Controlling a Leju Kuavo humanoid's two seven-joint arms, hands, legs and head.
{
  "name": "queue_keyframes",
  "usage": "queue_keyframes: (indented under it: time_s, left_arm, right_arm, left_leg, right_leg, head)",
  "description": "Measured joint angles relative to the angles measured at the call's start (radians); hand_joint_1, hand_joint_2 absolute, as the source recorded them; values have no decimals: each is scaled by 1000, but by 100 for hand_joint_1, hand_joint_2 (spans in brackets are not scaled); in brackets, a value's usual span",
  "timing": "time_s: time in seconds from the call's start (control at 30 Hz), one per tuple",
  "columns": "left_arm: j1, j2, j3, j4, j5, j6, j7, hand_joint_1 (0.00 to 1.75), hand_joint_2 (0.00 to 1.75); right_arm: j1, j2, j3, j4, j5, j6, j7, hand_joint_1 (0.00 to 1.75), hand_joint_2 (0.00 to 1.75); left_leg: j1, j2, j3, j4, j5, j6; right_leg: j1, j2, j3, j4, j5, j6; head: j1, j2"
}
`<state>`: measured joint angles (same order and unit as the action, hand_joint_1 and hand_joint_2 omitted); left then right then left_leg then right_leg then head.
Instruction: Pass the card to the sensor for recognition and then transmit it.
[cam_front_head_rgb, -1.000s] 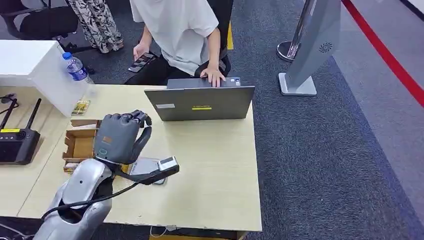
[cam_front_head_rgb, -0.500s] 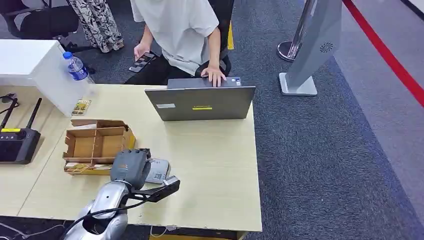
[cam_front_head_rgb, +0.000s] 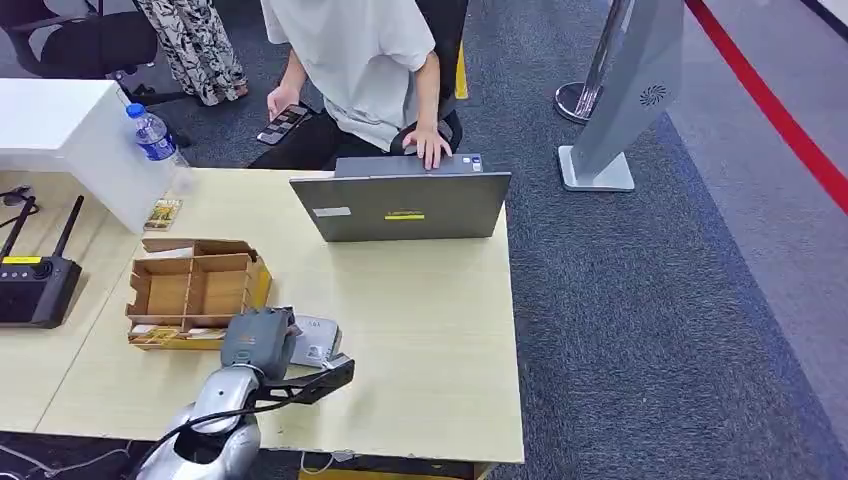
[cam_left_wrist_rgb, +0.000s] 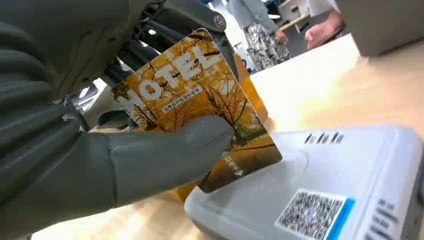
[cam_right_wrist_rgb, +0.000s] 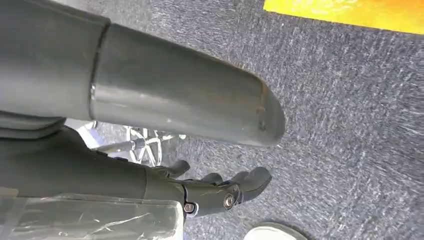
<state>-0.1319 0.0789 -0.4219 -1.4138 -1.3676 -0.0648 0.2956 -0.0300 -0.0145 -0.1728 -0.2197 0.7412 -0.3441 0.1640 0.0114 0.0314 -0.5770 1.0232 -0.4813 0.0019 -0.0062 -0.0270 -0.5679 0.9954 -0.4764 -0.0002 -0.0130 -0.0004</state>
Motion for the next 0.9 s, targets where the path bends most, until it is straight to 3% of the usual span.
queue_keyframes:
  time_s: [0.2, 0.27, 0.4, 0.53, 0.67, 0.8, 0.9]
  left_arm:
    - [-11, -10, 12, -13, 13, 44, -30, 175, 175]
    - [-20, -10, 13, -66, 15, 107, -51, 175, 175]
    - [-63, -10, 19, -221, 22, 158, -63, 175, 175]
    - [-141, 2, 44, -358, 50, 128, -63, 175, 175]
    - [-186, 16, 69, -412, 69, 124, -55, 175, 175]
    - [-309, 48, 114, -387, 78, 40, 3, 175, 175]
    - [-415, 61, 170, -258, 50, 23, 27, 175, 175]
  right_arm:
    - [-3, 0, -22, -8, 4, -3, -11, 0, 0]
    - [-1, 0, -35, -8, 4, -9, -23, 0, 0]
    - [13, 2, -62, -8, 22, -18, -40, 0, 0]
    - [21, 6, -81, -8, 47, -18, -45, 0, 0]
    - [24, 8, -93, -8, 70, -12, -43, 0, 0]
    - [22, 8, -94, -7, 119, 12, -27, 0, 0]
    - [20, 9, -94, -6, 150, 39, -3, 0, 0]
  left_leg:
    - [0, 0, 0, 0, 0, 0]
    - [0, -1, 0, 0, 0, 0]
    - [0, -1, 0, 0, 0, 0]
    - [0, -1, 0, 0, 0, 0]
    - [0, -1, 0, 0, 1, 1]
    - [1, -2, 0, 0, 2, 0]
    - [0, -1, 0, 0, 4, 0]
  right_leg:
    - [0, 0, 0, 0, 0, 0]
    - [0, -1, 0, 0, 0, 0]
    - [0, -1, 0, 0, 0, 0]
    - [0, -1, 0, 0, 0, 0]
    - [0, -2, 0, 0, 0, 0]
    - [0, -2, 0, 0, 1, -1]
    - [0, -1, 0, 1, 2, -1]
  head:
    - [0, 0]
    - [0, 0]
    - [0, 0]
    - [0, 0]
    - [0, 0]
    - [0, 0]
    - [-1, 0]
